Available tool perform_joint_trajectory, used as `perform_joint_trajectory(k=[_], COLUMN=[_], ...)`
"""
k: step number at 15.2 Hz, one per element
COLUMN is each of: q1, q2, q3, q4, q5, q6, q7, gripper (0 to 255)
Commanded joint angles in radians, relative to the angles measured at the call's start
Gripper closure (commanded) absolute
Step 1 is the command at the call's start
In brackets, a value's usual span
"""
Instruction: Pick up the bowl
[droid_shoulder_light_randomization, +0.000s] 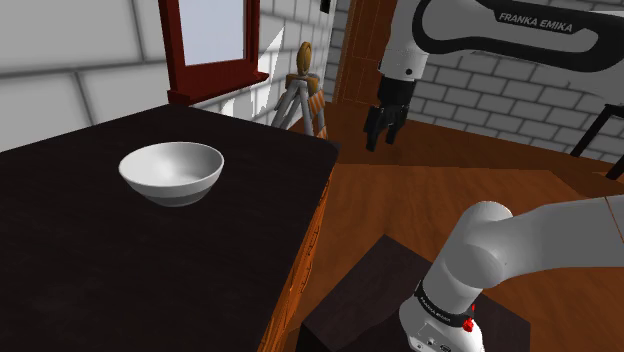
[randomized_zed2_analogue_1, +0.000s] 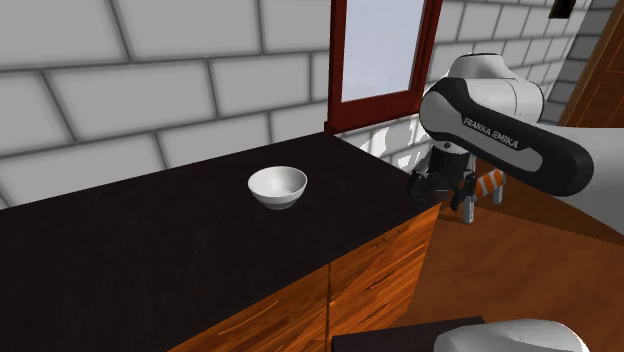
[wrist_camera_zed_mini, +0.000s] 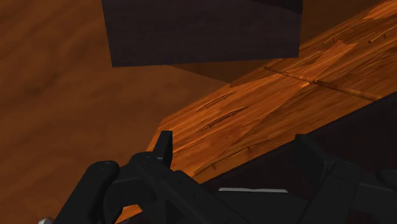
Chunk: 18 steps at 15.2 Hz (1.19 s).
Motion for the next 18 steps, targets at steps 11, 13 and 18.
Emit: perform_joint_trajectory(k=[11, 13, 18], q1=[0.058, 0.069, 0.094], q2=[0.241, 0.295, 0.437], q3=[0.088, 0.105, 0.143], q4=[0.063, 0.090, 0.174], q5=[0.181, 0.211, 0.277], q6=[0.220, 0.260, 0.352], q7=[0.116, 0.134, 0.176], gripper=[0, 0, 0])
